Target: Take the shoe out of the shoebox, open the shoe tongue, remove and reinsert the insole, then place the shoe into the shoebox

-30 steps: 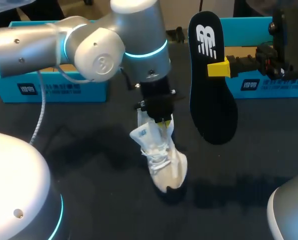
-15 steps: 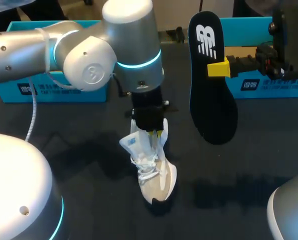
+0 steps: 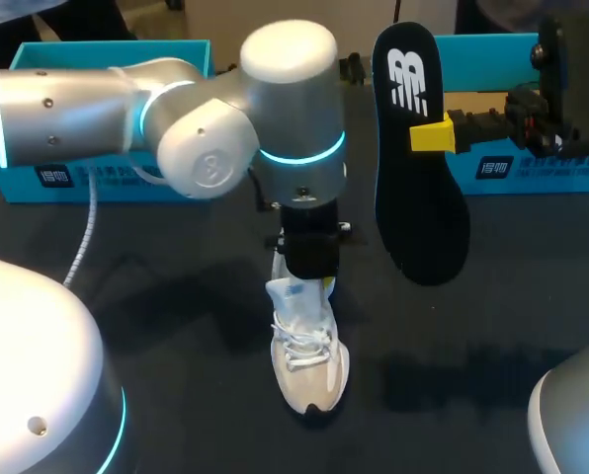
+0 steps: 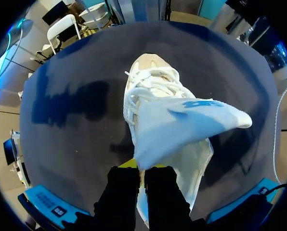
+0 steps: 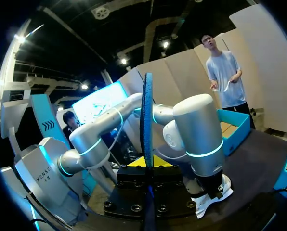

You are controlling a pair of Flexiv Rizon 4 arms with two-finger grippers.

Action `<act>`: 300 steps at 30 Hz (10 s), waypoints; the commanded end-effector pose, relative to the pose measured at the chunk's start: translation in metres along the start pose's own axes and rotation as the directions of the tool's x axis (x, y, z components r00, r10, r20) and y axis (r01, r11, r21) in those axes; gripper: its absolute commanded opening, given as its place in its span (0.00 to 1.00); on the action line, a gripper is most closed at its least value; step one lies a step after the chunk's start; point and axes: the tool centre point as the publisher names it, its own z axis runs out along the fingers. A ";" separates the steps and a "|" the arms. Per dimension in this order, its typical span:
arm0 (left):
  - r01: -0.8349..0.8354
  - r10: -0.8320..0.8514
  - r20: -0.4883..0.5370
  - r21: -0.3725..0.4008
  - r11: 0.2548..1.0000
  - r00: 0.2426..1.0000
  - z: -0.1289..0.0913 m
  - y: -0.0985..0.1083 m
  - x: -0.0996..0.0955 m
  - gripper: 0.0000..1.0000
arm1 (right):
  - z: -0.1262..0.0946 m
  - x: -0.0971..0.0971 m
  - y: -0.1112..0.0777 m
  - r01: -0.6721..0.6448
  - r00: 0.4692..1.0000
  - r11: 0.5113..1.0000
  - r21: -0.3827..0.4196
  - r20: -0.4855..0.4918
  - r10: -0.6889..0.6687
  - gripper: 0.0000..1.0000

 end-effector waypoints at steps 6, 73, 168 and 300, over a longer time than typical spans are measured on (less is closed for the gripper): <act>0.001 -0.003 0.047 0.046 0.999 0.999 0.012 0.008 -0.007 0.22 | 0.003 -0.002 0.002 0.000 1.000 1.000 0.003 -0.003 0.000 0.00; -0.052 0.188 0.897 -0.183 0.982 0.401 -0.152 0.037 0.035 1.00 | 0.006 -0.055 0.017 -0.132 0.988 0.990 0.056 -0.072 0.136 0.00; -0.001 0.246 0.968 -0.246 0.969 0.046 -0.190 0.053 -0.011 0.69 | 0.092 -0.246 -0.050 -0.797 0.599 0.603 0.023 -0.093 0.795 0.00; 0.120 -0.997 -0.059 0.991 -0.064 -0.052 -0.195 0.055 0.046 0.00 | 0.054 -0.217 -0.072 -0.768 0.627 0.638 0.059 -0.131 0.768 1.00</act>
